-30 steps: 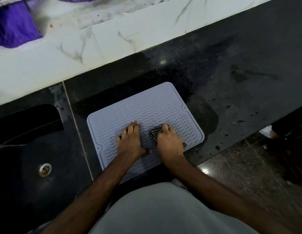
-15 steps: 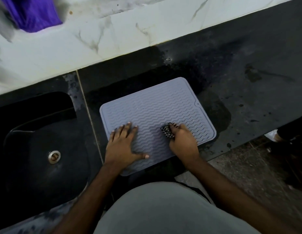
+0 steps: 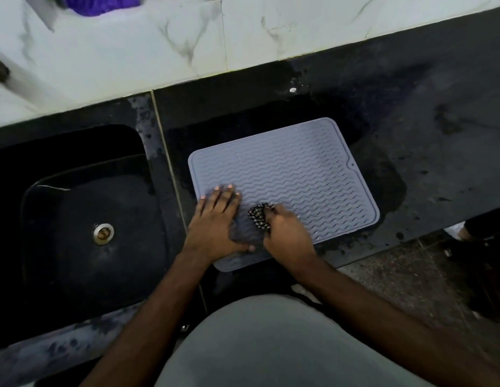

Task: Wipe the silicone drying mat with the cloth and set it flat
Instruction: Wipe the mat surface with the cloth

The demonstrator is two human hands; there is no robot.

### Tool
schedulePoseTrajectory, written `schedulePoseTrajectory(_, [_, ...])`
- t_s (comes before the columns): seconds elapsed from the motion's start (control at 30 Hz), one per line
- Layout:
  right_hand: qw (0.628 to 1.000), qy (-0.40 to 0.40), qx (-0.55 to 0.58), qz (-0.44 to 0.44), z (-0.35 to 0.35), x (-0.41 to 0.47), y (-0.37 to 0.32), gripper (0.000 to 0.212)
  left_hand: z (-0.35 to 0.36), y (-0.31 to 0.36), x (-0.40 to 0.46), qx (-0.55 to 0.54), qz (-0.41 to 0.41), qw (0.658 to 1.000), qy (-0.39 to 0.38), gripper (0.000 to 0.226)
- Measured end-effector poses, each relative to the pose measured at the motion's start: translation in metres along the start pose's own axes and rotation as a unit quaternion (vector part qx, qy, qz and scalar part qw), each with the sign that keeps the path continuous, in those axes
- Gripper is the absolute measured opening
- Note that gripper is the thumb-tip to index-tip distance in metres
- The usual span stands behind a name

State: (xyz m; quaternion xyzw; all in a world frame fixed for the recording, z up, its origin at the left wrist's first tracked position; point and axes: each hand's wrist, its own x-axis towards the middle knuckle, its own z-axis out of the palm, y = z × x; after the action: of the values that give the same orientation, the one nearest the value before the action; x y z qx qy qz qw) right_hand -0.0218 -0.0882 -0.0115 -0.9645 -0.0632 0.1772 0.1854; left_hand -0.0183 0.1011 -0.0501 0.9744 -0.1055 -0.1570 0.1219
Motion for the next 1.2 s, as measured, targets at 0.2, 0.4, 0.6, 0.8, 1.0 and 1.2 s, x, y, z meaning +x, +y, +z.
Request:
schedulePoseTrajectory(0.2, [0.999,0.014,-0.01,0.033,0.001,0.002,-0.022,0.037,-0.004,-0.051,-0.027,-0.001,0.002,1.0,-0.002,0.131])
schedulePoseTrajectory(0.4, [0.994,-0.042,-0.104,-0.02,0.024,-0.001,-0.072,0.05,0.0,-0.056,-0.027,-0.022,0.007,1.0,0.017,0.126])
schedulePoseTrajectory(0.6, [0.985,-0.032,-0.14,-0.093,0.051,-0.008,-0.094,0.043,0.001,-0.063,-0.027,-0.017,0.032,0.999,0.014,0.117])
schedulePoseTrajectory(0.8, [0.963,-0.092,-0.159,-0.198,0.045,-0.004,-0.081,0.061,0.006,-0.073,-0.026,-0.024,0.052,0.998,0.024,0.112])
schedulePoseTrajectory(1.0, [0.928,-0.077,-0.266,-0.248,0.008,0.003,-0.052,0.052,0.005,-0.073,-0.024,-0.014,0.051,0.999,-0.001,0.129])
schedulePoseTrajectory(1.2, [0.946,-0.028,-0.265,-0.183,-0.01,0.006,-0.029,0.046,0.001,-0.069,-0.026,-0.039,0.026,0.999,-0.012,0.135])
